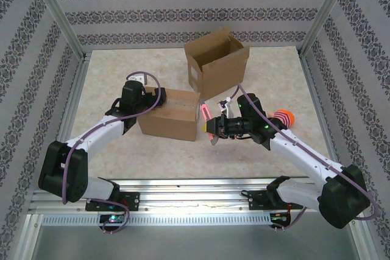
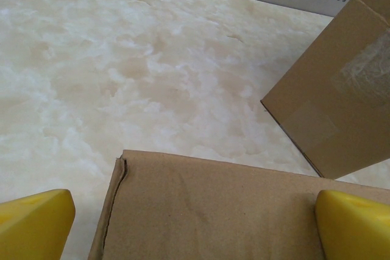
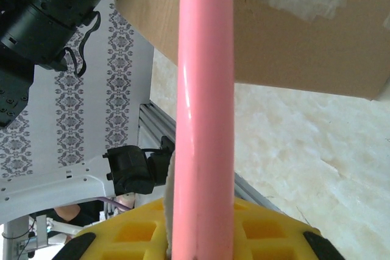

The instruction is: Unpack the express box

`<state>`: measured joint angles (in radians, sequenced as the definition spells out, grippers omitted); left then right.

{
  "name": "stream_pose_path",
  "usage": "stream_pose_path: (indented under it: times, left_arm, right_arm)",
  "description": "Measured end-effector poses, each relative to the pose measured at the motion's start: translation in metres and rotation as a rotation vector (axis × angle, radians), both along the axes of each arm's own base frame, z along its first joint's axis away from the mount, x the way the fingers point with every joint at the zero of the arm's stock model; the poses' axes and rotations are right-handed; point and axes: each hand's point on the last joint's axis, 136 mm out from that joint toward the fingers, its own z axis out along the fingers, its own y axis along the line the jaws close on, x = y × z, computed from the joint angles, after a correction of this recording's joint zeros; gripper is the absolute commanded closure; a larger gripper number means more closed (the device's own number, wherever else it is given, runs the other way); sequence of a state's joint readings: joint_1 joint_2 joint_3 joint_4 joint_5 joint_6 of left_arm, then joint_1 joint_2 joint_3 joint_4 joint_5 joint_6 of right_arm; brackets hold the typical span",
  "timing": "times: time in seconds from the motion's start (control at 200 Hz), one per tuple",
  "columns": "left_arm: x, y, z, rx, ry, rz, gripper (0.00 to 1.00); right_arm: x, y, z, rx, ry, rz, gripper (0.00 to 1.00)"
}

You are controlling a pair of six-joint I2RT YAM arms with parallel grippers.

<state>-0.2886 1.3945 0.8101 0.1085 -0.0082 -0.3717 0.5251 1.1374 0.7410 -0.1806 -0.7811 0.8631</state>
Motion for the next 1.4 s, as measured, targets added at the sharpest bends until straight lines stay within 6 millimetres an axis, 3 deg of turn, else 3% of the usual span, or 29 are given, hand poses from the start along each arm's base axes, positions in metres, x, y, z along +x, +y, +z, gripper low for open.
stream_pose_path:
  times: [0.914, 1.399]
  left_arm:
    - [0.000, 0.000, 0.000, 0.000, 0.000, 0.000, 0.00]
    - [0.000, 0.000, 0.000, 0.000, 0.000, 0.000, 0.00]
  right_arm:
    - [0.001, 0.000, -0.022, -0.039, 0.074, 0.005, 1.00]
    - [0.005, -0.001, -0.023, -0.043, 0.070, -0.009, 1.00]
